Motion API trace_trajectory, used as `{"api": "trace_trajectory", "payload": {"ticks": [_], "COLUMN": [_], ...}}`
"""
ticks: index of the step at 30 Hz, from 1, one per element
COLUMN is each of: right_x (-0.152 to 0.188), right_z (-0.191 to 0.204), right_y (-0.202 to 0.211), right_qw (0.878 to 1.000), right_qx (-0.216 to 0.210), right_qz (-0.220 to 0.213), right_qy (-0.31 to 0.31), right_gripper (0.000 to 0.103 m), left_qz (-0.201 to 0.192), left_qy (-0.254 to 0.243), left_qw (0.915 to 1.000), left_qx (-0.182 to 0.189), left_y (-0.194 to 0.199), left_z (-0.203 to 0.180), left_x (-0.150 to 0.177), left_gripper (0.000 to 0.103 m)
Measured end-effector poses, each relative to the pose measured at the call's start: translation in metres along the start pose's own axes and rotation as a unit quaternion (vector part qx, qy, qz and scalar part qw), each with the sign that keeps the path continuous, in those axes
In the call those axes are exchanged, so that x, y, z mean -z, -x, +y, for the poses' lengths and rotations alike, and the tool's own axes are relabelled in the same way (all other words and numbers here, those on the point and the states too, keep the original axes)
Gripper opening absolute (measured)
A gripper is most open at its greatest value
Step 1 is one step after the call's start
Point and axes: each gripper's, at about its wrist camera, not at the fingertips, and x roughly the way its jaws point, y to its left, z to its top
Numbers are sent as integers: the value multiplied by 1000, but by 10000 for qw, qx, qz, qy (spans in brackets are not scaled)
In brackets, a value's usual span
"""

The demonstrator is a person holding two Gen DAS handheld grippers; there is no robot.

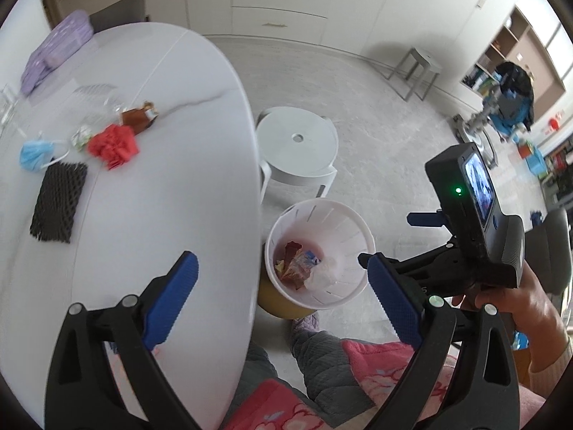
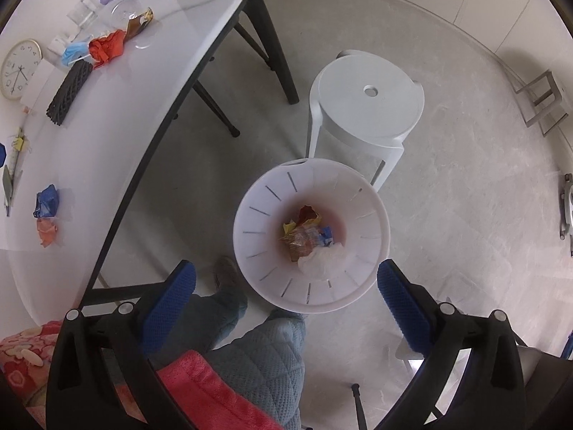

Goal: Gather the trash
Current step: 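Reach the left tool to the pink crumpled paper and grasp it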

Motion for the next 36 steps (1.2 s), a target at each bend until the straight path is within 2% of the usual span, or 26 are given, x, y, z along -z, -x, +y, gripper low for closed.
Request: {"api": "trace_trajectory", "payload": {"ticks": [8, 14, 21, 28, 31, 36], "right_x": [-12, -20, -30, -40, -44, -47], "right_z": [19, 46, 90, 125, 135, 145], "right_y": [10, 19, 20, 14, 14, 11], "right_qw": [9999, 9990, 9949, 9878, 9831, 9746], "right_qx": [0, -62, -222, -344, -378, -307], "right_qz": [-114, -207, -225, -192, -147, -89], "right_qy": [121, 383, 958, 1507, 1786, 2217], "right_gripper": [101, 101, 101, 101, 101, 101], "left_qz": [-59, -81, -83, 0, -5, -24], "left_qy": [515, 993, 1733, 2085, 2335, 2983], "left_qw": [9984, 9940, 9834, 9748, 9676, 9480], "left_qx": [-208, -460, -524, -788, -958, -1105], "left_y": [9, 20, 28, 12, -1, -18], "left_z": [41, 83, 129, 140, 143, 152], "left_x": [13, 39, 91, 120, 125, 135], "left_gripper": [91, 91, 91, 91, 91, 86]}}
